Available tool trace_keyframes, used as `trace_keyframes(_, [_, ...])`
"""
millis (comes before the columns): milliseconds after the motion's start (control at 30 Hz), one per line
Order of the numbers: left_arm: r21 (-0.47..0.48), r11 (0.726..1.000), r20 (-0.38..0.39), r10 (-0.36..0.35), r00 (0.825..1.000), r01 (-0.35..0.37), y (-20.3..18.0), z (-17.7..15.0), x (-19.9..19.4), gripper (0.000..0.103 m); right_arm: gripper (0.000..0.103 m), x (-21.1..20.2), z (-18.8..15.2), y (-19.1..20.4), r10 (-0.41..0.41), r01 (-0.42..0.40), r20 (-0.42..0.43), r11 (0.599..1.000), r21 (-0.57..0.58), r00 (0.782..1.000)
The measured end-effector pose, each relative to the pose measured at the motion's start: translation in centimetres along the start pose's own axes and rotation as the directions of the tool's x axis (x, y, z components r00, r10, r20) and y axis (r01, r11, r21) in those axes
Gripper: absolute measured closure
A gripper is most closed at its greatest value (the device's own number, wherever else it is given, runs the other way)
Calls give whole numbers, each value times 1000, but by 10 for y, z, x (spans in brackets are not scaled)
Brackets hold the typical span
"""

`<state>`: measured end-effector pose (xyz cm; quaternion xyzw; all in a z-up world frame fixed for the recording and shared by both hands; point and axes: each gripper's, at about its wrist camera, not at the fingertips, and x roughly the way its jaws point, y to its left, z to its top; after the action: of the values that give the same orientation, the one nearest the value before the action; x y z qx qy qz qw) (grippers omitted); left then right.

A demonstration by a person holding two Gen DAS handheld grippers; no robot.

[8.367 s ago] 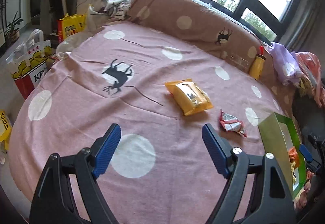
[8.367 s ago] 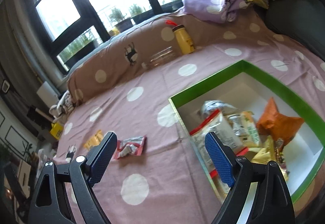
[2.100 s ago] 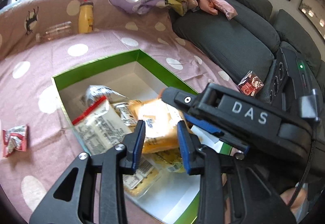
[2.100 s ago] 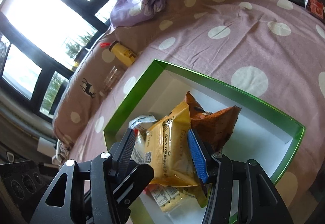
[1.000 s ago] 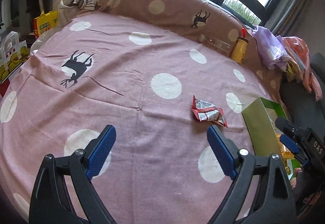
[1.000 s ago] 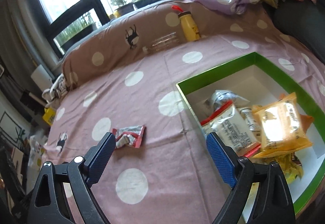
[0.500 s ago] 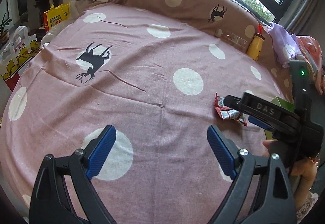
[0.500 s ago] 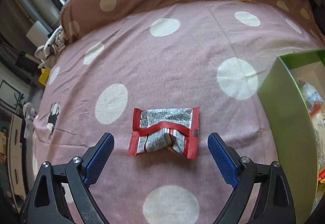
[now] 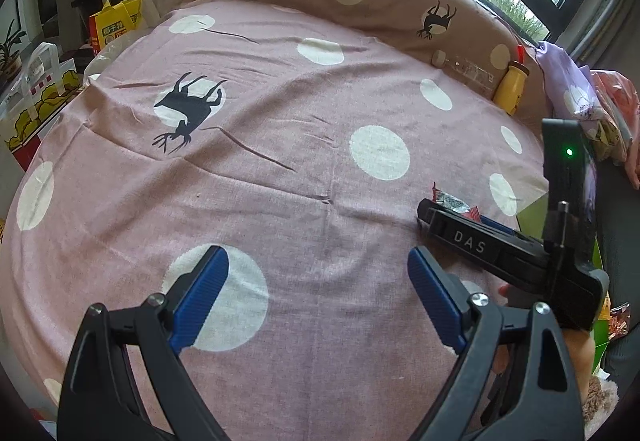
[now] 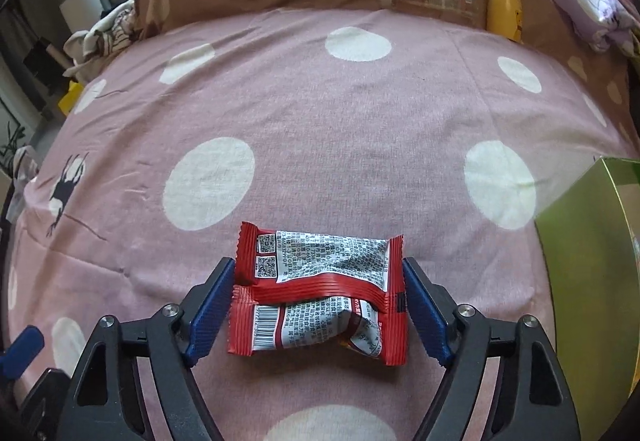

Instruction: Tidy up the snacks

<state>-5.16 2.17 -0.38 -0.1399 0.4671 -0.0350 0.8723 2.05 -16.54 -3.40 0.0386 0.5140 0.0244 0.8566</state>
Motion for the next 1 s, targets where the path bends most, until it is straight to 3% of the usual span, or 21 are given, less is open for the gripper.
trace_keyframes(167, [-18,1000,-3,0,1000,0,4,1,-1,12,23,-21,-20,1,117,-116,-37,993,33,992])
trace_keyframes(400, [-29,999,-21,-47,999,46,3,0,-1,12,22,-30,-55,-4,183,-176,-97,981,78,978])
trace_keyframes(733, [-29,991,-79,-132,988,130,-10,-7,3,13,16,-55,-67,-45,275,-264,-22,939,223,961])
trace_keyframes(900, [-4,979,-148,-203,968,205,-30,-17,11,13,16,-67,-65,-57,311,-314,54,911,266,949])
trace_keyframes(1000, [17,973,-193,-221,956,229,-43,-24,19,20,16,-62,-65,-59,344,-344,52,896,282,938])
